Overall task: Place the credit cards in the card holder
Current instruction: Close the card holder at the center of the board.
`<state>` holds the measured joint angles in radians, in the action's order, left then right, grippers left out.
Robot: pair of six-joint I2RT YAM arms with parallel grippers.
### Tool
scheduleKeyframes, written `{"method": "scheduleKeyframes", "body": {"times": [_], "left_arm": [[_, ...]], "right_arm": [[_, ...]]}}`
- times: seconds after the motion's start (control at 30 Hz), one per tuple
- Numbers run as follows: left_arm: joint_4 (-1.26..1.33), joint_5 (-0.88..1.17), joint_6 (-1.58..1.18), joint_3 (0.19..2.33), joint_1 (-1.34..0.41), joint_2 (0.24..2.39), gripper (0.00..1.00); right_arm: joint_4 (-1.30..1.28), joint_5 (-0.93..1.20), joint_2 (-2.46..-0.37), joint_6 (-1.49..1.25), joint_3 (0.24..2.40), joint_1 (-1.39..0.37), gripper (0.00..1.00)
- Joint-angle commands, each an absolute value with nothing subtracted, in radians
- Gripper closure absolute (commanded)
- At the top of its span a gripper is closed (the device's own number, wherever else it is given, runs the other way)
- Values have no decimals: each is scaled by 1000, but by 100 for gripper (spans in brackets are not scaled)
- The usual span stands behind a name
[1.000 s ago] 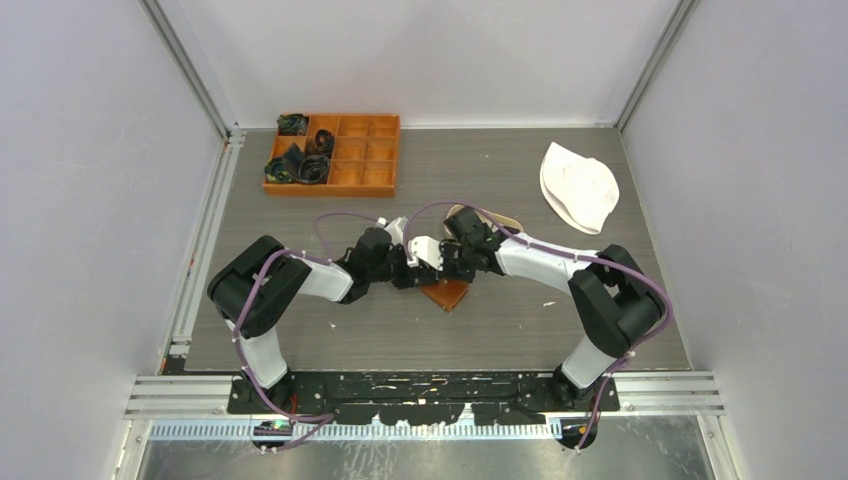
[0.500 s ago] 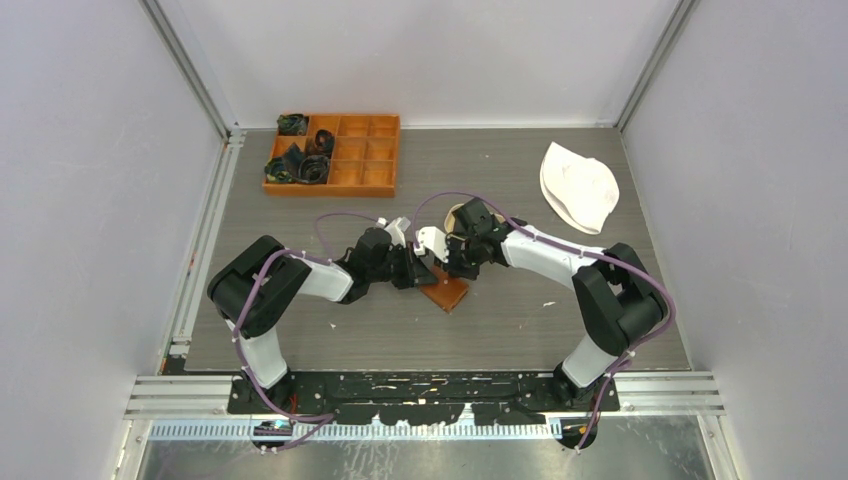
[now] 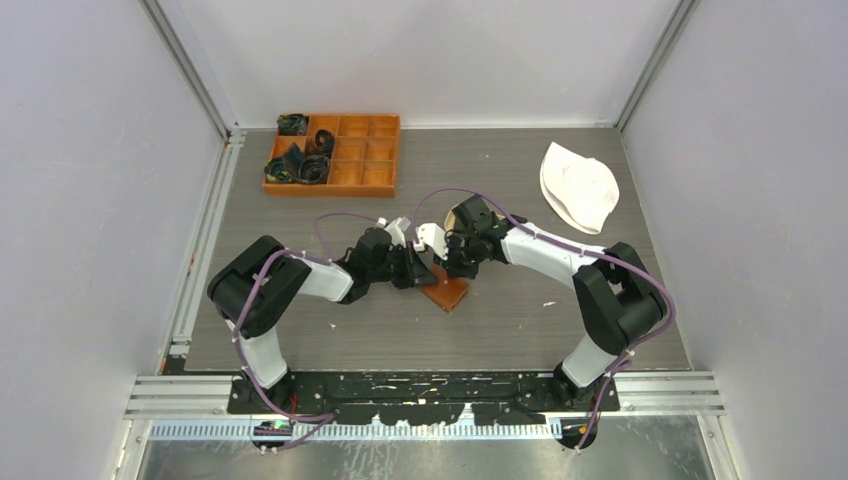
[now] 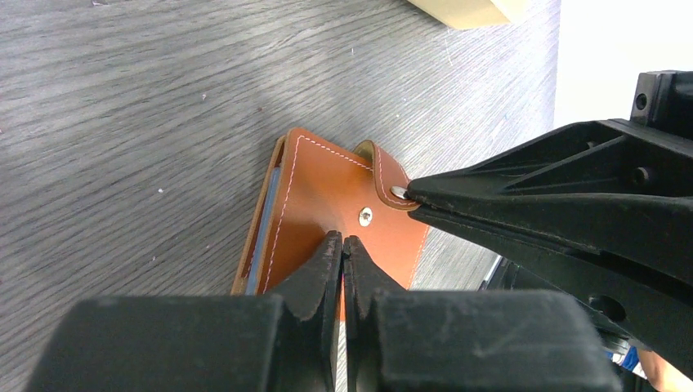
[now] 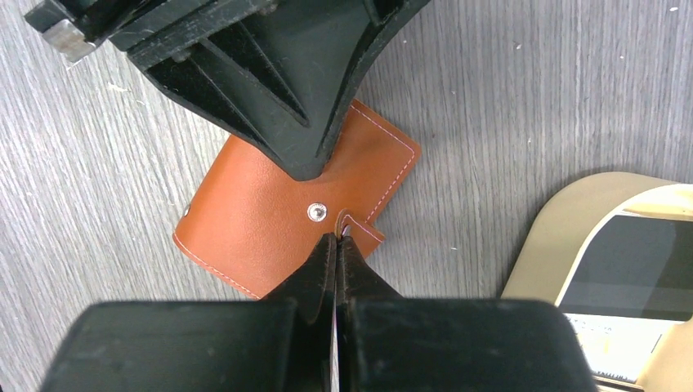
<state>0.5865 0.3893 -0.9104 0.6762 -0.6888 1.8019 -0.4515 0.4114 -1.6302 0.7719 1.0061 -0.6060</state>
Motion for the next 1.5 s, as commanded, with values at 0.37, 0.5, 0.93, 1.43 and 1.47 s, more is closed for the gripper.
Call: {"method": "scheduleKeyframes", "body": {"times": [0.37, 0.5, 0.93, 1.43, 1.47], "left_arm": [[557, 400, -900, 664, -703, 1760, 96], [557, 402, -899, 664, -703, 1760, 96], [554, 404, -895, 664, -703, 1756, 96], [549, 405, -893, 664, -703, 1754, 96], [549, 405, -893, 664, -702, 1754, 96]], "right_arm": [[-449, 372, -1626, 873, 991, -669, 99], [-457, 354, -1633, 903, 985, -685, 99], [-439, 320, -1642, 921, 973, -699, 99], [-486, 346, -1644, 977, 968, -732, 99], [-496, 348, -1646, 984, 969, -737, 99]]}}
